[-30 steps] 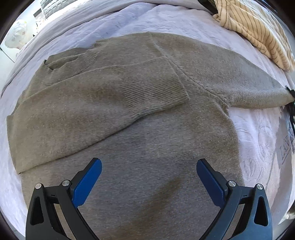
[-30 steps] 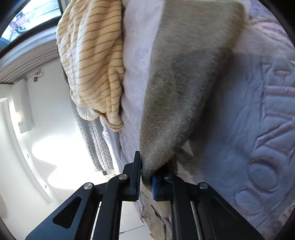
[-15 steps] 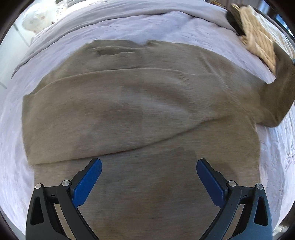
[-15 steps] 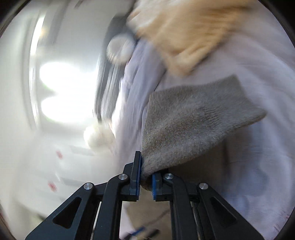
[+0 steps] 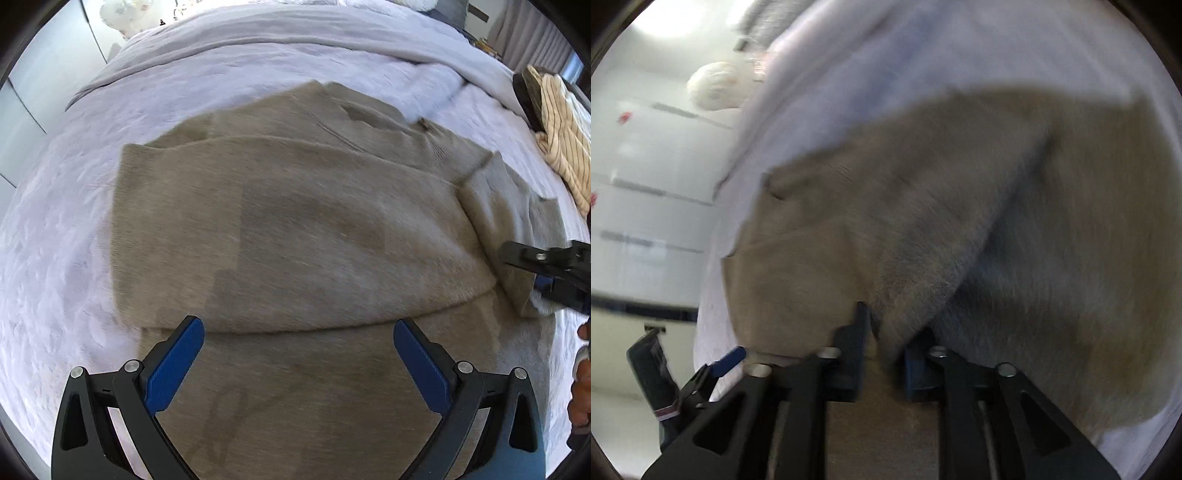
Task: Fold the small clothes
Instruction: 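Carry the sleeve across the sweater body toward the left gripper, then grasp the sleeve cuff with the left gripper while the right gripper pinches the sweater side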
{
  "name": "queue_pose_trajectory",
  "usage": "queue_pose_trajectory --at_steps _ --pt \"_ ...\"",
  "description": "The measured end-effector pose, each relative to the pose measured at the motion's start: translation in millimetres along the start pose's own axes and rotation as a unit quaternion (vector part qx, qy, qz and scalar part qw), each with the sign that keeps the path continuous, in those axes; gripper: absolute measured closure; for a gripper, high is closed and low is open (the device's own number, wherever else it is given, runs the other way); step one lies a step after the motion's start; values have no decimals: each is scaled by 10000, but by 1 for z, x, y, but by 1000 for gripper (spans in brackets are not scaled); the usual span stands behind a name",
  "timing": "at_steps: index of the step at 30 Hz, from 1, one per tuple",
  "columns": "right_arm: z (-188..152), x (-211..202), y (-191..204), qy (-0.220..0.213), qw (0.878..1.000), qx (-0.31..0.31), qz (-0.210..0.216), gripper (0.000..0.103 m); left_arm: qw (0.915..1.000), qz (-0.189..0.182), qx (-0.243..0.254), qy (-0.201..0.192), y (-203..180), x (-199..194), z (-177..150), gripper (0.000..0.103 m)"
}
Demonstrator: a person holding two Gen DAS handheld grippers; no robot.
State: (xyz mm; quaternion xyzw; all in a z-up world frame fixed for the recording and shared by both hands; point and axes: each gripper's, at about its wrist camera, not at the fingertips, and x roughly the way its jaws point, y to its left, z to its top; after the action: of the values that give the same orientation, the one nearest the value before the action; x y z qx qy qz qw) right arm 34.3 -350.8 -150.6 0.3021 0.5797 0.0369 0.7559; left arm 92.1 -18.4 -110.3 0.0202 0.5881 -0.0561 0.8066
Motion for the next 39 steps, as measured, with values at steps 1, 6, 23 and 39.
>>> queue_pose_trajectory --at_steps 1,6,23,39 --pt "-3 -3 -5 -30 9994 214 262 48 10000 -46 -12 -43 6 0 2 0" --pt "14 -30 -17 -713 9960 497 214 44 9997 -106 -134 -189 25 -3 13 0" --pt "-1 64 146 -155 9570 -2817 -682 92 9705 -2115 -1069 -451 81 -11 26 0" --pt "-31 -27 -10 -210 9985 469 -197 50 9674 -2409 -781 -41 30 28 46 2"
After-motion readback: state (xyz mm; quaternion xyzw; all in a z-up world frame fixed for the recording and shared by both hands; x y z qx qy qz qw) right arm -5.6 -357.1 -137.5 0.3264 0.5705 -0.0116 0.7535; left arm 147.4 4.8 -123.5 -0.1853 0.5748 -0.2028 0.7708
